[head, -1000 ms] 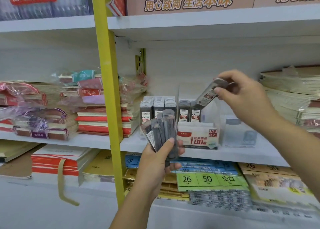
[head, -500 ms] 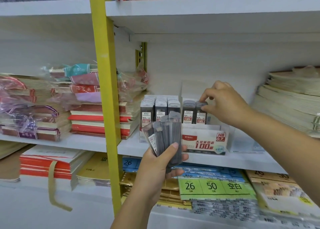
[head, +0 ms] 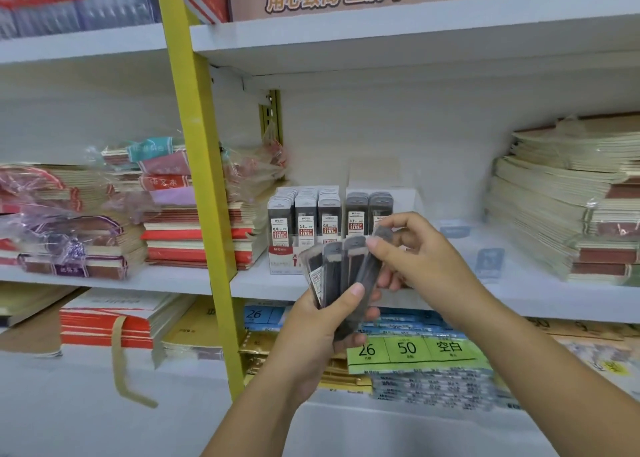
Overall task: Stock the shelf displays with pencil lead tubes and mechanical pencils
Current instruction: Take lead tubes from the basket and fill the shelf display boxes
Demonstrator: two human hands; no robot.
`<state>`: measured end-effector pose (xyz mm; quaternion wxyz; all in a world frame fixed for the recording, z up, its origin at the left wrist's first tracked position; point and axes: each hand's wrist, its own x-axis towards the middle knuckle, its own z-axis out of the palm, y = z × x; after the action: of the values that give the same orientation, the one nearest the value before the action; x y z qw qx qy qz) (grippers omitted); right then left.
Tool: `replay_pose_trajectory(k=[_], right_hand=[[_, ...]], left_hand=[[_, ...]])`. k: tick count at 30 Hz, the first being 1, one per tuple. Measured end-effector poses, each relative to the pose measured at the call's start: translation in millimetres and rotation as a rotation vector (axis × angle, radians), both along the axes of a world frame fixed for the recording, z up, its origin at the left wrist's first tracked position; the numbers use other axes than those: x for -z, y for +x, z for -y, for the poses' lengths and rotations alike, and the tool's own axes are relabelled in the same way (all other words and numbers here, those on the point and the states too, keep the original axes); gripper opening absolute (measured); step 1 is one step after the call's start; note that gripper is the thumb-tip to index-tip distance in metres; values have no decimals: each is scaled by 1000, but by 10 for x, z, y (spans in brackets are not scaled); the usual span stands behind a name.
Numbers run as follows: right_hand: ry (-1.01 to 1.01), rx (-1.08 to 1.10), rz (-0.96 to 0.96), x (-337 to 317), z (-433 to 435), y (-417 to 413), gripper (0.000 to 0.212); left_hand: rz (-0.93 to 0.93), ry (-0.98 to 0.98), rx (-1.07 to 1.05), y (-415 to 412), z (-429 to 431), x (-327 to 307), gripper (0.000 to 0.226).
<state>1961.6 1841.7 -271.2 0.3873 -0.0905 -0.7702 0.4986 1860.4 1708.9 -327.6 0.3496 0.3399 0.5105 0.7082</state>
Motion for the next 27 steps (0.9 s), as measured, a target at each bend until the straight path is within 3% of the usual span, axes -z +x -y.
replay_pose_trajectory(k=[5, 10, 15, 18, 22, 27], right_hand=[[-55, -7, 37, -69, -103, 95, 16], [-119, -30, 58, -35, -160, 115, 25], [-118, 37, 42, -45, -160, 148, 17], [8, 142, 14, -169, -155, 226, 19], [294, 334, -178, -717, -353, 315, 29], [825, 527, 254, -1044, -726, 54, 28]], left_hand=[[66, -36, 40, -107, 31, -79, 36], [123, -57, -70, -105, -6, -7, 54], [110, -16, -86, -82, -28, -61, 50], [102, 13, -81, -110, -21, -59, 51], [97, 59, -142, -187, -47, -96, 40], [69, 53, -176, -261, -130, -122, 25]])
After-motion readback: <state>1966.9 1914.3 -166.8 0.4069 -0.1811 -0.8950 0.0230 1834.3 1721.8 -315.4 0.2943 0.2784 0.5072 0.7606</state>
